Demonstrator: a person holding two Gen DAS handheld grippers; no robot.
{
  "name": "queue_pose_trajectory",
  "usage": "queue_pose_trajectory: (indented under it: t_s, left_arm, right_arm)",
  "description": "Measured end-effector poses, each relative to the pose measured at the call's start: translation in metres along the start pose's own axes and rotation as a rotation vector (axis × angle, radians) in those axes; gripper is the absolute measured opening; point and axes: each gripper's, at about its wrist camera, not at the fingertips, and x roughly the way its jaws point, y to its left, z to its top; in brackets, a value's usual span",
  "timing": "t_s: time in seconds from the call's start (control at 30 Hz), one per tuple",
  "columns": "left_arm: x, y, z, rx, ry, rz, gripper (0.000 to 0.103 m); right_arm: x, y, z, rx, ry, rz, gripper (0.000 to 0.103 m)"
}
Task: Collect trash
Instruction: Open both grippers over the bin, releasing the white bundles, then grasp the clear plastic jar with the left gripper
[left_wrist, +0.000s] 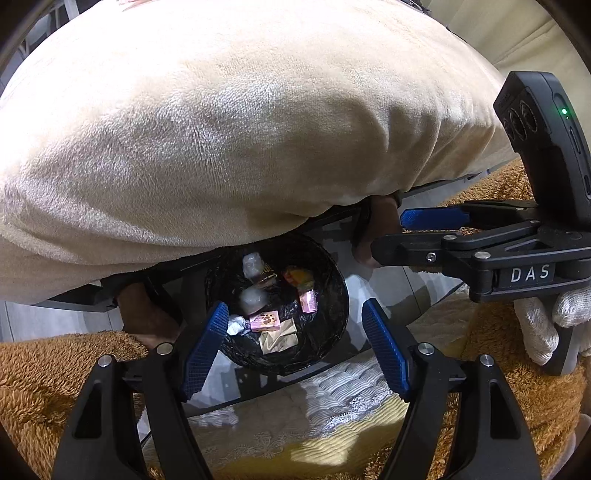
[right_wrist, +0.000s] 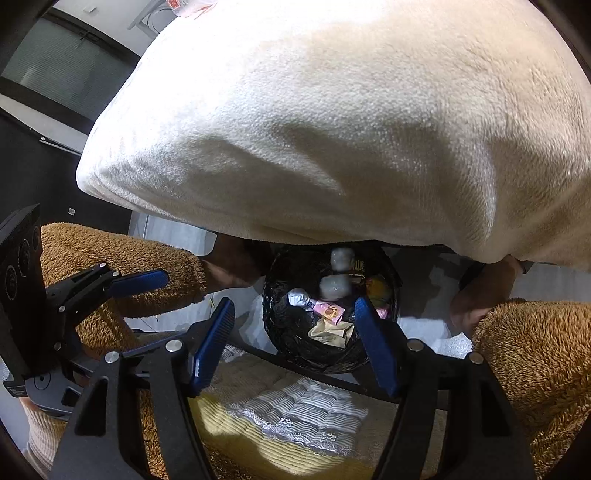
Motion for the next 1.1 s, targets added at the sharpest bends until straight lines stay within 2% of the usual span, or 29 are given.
queue_pose_trajectory:
  t_s: [0.3, 0.5, 0.6, 0.63, 0.67, 0.77, 1.0, 1.03, 1.07, 1.1]
  left_arm:
    - [-0.027, 0.0, -0.001, -0.025, -0.111, -0.013, 0.074]
    - [-0.067, 0.005, -0.002, -0.042, -0.282, -0.026, 0.074]
    - [-0.086, 0.014, 0.004, -0.061, -0.364, -0.029, 0.074]
    - [-0.092, 0.018, 0.007, -0.067, -0.389, -0.032, 0.075]
    - [-0.099, 0.021, 0.01, -0.069, -0.411, -0.029, 0.083]
    - [-0.113, 0.029, 0.024, -0.062, -0.453, -0.005, 0.096]
    - [-0.135, 0.056, 0.061, -0.058, -0.522, 0.069, 0.097]
    - [-0.137, 0.061, 0.067, -0.057, -0.532, 0.086, 0.097]
    - [-0.14, 0.066, 0.074, -0.057, -0.548, 0.095, 0.097]
    - [-0.144, 0.072, 0.081, -0.057, -0.562, 0.095, 0.097]
  right_arm:
    - [-0.045, 0.011, -0.006, -0.061, -0.179, 0.067, 0.068]
    - [-0.087, 0.035, 0.001, -0.194, -0.318, 0.103, 0.068]
    - [-0.108, 0.048, 0.01, -0.278, -0.382, 0.085, 0.07]
    - [-0.113, 0.051, 0.014, -0.299, -0.398, 0.08, 0.07]
    - [-0.118, 0.053, 0.019, -0.318, -0.416, 0.071, 0.07]
    - [-0.128, 0.056, 0.036, -0.35, -0.466, 0.038, 0.07]
    - [-0.142, 0.061, 0.09, -0.372, -0.51, 0.04, 0.071]
    - [-0.144, 0.061, 0.097, -0.375, -0.52, 0.046, 0.076]
    - [-0.147, 0.06, 0.101, -0.38, -0.532, 0.054, 0.096]
    - [-0.148, 0.061, 0.107, -0.383, -0.547, 0.055, 0.099]
